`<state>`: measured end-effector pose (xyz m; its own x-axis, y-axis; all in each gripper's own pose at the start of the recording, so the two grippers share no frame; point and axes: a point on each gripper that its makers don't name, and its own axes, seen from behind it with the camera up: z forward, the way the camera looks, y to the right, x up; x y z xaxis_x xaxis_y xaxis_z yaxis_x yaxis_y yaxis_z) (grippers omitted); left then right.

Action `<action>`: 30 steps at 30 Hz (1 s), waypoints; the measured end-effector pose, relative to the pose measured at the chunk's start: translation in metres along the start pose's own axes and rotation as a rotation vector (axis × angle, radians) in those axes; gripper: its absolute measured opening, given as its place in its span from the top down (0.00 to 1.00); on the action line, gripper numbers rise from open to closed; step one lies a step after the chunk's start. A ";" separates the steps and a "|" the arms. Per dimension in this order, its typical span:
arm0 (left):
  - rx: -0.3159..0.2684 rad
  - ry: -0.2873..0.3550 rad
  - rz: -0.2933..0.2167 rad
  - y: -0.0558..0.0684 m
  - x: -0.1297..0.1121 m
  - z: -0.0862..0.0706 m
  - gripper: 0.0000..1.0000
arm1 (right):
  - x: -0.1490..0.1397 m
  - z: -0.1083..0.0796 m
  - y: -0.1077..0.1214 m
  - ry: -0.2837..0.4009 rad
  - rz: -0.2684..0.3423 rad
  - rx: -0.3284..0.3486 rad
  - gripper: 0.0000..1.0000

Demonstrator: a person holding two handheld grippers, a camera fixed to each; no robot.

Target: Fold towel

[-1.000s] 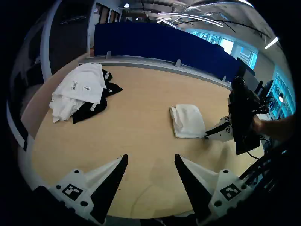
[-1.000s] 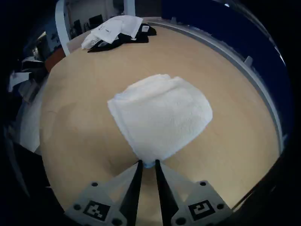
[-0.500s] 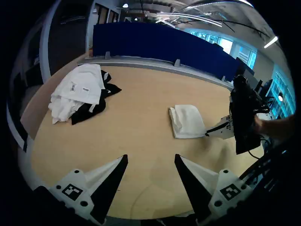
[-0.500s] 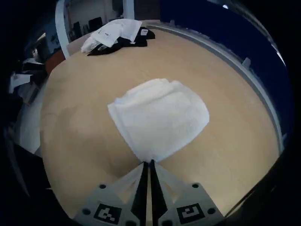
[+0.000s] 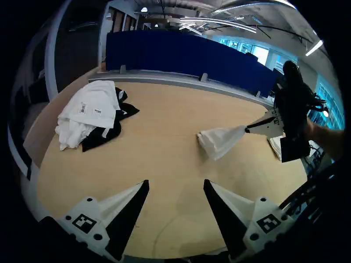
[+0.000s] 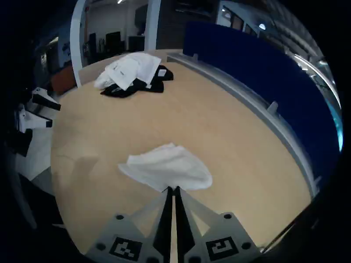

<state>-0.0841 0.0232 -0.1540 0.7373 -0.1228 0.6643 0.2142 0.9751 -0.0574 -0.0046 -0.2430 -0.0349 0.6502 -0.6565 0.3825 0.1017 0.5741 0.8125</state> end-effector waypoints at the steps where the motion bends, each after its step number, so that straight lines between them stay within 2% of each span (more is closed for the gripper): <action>1: -0.002 0.002 0.001 0.001 0.001 0.000 0.08 | 0.008 -0.005 0.004 0.013 -0.005 -0.006 0.96; 6: -0.010 0.015 0.007 0.005 0.006 -0.001 0.08 | 0.042 -0.029 0.018 0.063 -0.025 -0.028 0.96; 11: -0.019 0.023 0.010 0.010 0.011 0.000 0.08 | 0.057 -0.049 0.031 0.085 -0.035 -0.053 0.96; 24: -0.038 0.028 0.012 0.020 0.015 0.001 0.08 | 0.054 -0.070 0.056 0.101 0.005 -0.104 0.96; 30: -0.041 0.028 0.011 0.021 0.016 0.001 0.08 | 0.048 -0.081 0.077 0.104 0.039 -0.134 0.96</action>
<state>-0.0685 0.0422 -0.1438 0.7575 -0.1177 0.6421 0.2313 0.9682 -0.0955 0.0950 -0.1909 0.0101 0.7294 -0.5823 0.3590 0.1700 0.6627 0.7293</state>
